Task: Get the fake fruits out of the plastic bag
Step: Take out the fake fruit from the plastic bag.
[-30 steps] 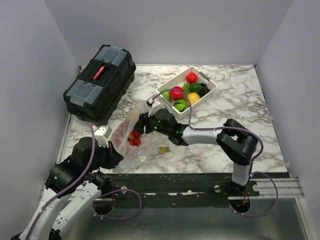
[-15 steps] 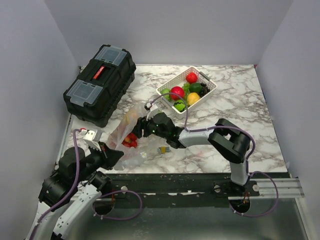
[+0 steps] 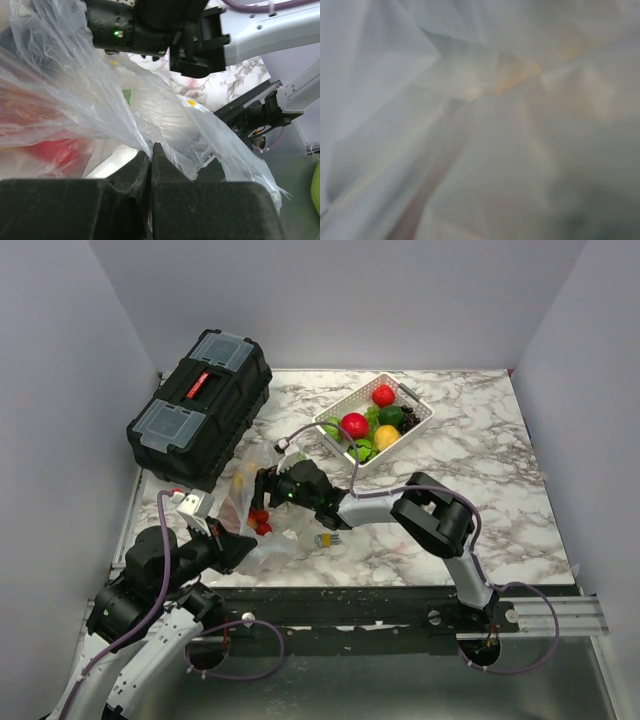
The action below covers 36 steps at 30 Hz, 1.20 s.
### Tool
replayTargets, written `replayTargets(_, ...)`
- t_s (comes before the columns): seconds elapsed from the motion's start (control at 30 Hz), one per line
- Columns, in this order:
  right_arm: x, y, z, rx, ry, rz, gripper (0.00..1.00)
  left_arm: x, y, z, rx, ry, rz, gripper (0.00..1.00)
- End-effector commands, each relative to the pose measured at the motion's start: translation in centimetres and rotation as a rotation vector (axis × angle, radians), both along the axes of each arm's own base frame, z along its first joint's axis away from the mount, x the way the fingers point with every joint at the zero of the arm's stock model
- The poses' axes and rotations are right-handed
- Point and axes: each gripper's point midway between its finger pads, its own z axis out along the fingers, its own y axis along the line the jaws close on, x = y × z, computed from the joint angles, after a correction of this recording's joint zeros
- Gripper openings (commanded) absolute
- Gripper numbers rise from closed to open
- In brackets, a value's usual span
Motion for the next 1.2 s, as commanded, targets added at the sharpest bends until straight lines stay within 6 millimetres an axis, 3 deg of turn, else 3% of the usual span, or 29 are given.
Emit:
replayTargets(0.0, -0.1, 1.6, -4.1, -0.029, 0.069, 0.007, 0.77, -0.1, -0.6, 0.2, -0.004, -0.012, -0.036, 0.00)
replayTargets(0.2, -0.3, 2.4, -6.2, -0.081, 0.044, -0.011, 0.71, 0.1, -0.3, 0.0, 0.002, -0.005, -0.019, 0.00)
replayTargets(0.3, 0.1, 2.1, -6.7, -0.086, 0.049, -0.052, 0.44, 0.1, -0.3, -0.1, 0.005, -0.001, -0.016, 0.00)
replayTargets(0.37, 0.6, 1.4, -6.7, -0.087, 0.043, -0.093, 0.33, 0.1, -0.2, -0.1, 0.004, 0.001, -0.011, 0.00)
replayTargets(0.5, 1.4, -0.4, -4.7, -0.100, -0.023, -0.165, 0.03, 0.2, 0.2, -0.2, 0.006, 0.013, 0.022, 0.00)
replayTargets(0.7, 1.4, -5.2, 1.3, -0.050, -0.135, -0.278, 0.01, 0.8, 2.0, -1.6, 0.072, 0.096, 0.139, 0.00)
replayTargets(0.9, 0.3, -8.8, 5.1, -0.016, -0.193, -0.316, 0.01, 1.1, 1.7, -2.5, 0.108, 0.139, 0.135, 0.00)
replayTargets(1.0, -0.4, -9.4, 5.1, -0.047, -0.215, -0.283, 0.01, 1.4, 1.7, -2.4, 0.111, 0.141, 0.142, 0.00)
replayTargets(1.17, -3.0, -9.1, 1.4, -0.141, -0.176, -0.133, 0.01, 1.9, 2.0, -1.7, 0.114, 0.109, 0.163, 0.00)
